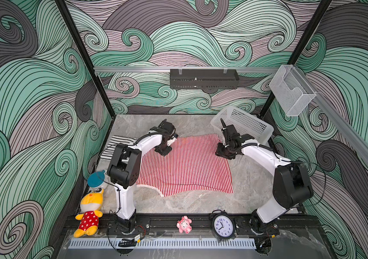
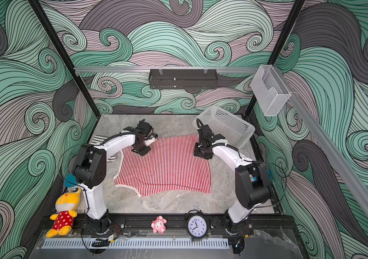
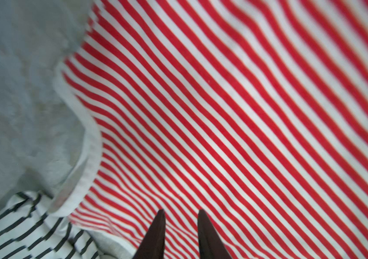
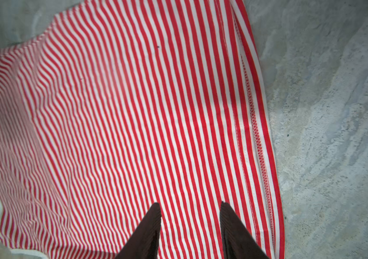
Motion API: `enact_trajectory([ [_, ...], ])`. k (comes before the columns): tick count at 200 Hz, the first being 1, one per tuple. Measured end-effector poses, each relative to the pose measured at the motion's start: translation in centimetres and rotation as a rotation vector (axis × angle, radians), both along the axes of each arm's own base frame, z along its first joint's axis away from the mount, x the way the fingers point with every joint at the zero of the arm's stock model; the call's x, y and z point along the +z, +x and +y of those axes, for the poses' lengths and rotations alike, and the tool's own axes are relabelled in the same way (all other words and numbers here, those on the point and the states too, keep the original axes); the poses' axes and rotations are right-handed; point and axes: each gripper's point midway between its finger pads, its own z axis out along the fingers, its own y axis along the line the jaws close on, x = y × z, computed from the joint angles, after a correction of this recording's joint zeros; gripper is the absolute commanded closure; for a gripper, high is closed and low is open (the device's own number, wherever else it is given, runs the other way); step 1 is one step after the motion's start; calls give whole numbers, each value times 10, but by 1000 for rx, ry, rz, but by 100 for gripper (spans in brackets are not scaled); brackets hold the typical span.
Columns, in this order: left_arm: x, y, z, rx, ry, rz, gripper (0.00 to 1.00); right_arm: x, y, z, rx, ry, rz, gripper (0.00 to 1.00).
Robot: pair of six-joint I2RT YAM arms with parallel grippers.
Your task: Fold and stack the tank tops
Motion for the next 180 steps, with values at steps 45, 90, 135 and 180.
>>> enact_trajectory([
  [45, 43, -13, 5, 0, -50, -109, 71, -20, 42, 0, -18, -29, 27, 56],
  [90, 18, -64, 23, -38, -24, -23, 71, -36, 108, -6, -58, -45, 15, 56],
  [135, 8, -117, 37, -109, -34, 43, 71, -40, 140, -37, -125, -101, 24, 56],
  [180, 12, -159, 34, -206, -87, 100, 70, -33, 156, -84, -191, -162, 32, 55],
])
